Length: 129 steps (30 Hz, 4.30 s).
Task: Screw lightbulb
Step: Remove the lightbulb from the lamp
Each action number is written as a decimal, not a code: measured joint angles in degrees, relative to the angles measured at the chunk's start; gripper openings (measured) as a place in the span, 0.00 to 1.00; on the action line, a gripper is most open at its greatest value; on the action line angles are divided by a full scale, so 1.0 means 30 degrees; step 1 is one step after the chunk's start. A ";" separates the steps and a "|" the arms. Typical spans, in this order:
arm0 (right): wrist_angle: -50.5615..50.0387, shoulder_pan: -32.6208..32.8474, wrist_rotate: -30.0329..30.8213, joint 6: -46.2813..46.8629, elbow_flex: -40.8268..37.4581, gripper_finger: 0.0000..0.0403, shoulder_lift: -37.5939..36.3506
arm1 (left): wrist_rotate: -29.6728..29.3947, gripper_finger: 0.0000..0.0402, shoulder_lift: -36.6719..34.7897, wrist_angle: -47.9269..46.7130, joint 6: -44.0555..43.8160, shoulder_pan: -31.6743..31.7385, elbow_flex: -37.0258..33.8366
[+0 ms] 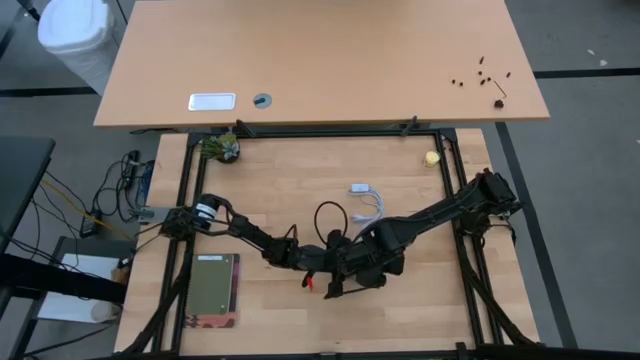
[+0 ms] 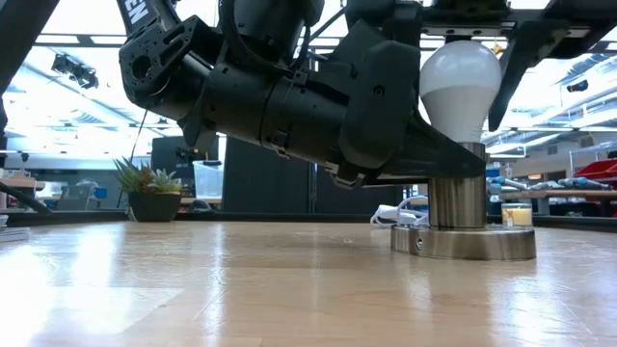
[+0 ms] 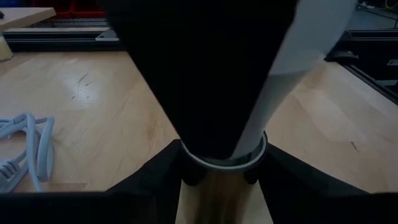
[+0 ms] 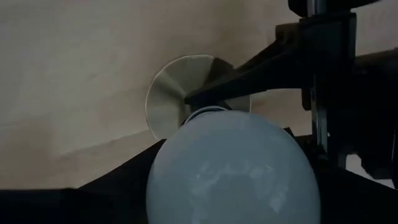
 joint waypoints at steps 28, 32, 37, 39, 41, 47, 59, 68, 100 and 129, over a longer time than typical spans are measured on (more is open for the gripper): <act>-0.0310 -0.0258 0.0721 3.2677 0.0029 0.93 0.0000 | -0.0335 0.47 0.0000 0.0016 -0.0049 0.0131 0.0000; -0.0124 -0.0261 0.0707 3.7009 0.0029 0.94 0.0000 | -0.0327 0.47 0.0000 -0.0007 -0.0466 0.0131 0.0000; 0.0553 -0.0142 0.0302 4.0679 0.0026 0.93 0.0000 | -0.0321 0.47 0.0000 -0.0065 -0.0815 0.0131 0.0000; 0.0635 -0.0085 0.0299 4.2021 0.0022 0.93 0.0000 | -0.0299 0.47 0.0000 -0.0065 -0.0822 0.0131 0.0000; 0.0634 -0.0023 0.0306 4.3255 0.0022 0.93 0.0000 | -0.0300 0.47 0.0000 -0.0065 -0.0905 0.0124 0.0000; 0.0589 0.0008 0.0305 4.6254 0.0022 0.93 -0.0007 | -0.0299 0.47 0.0000 -0.0065 -0.0985 0.0124 0.0000; -0.0408 0.0001 0.1584 4.6511 0.0009 0.92 -0.0007 | -0.0430 0.47 0.0000 -0.0049 -0.1107 0.0153 0.0000; -0.0353 -0.0050 0.2149 4.5459 0.0007 0.68 -0.0007 | -0.0219 0.47 0.0000 -0.0014 -0.1005 0.0109 0.0000; -0.0258 -0.0157 0.0677 0.6734 0.0000 0.71 -0.0007 | -0.0186 0.47 0.0000 -0.0073 -0.0305 0.0203 0.0007; 0.0840 -0.0341 0.0895 2.7644 -0.0007 0.97 -0.0007 | -0.0233 0.47 0.0000 -0.0109 -0.0021 0.0226 0.0007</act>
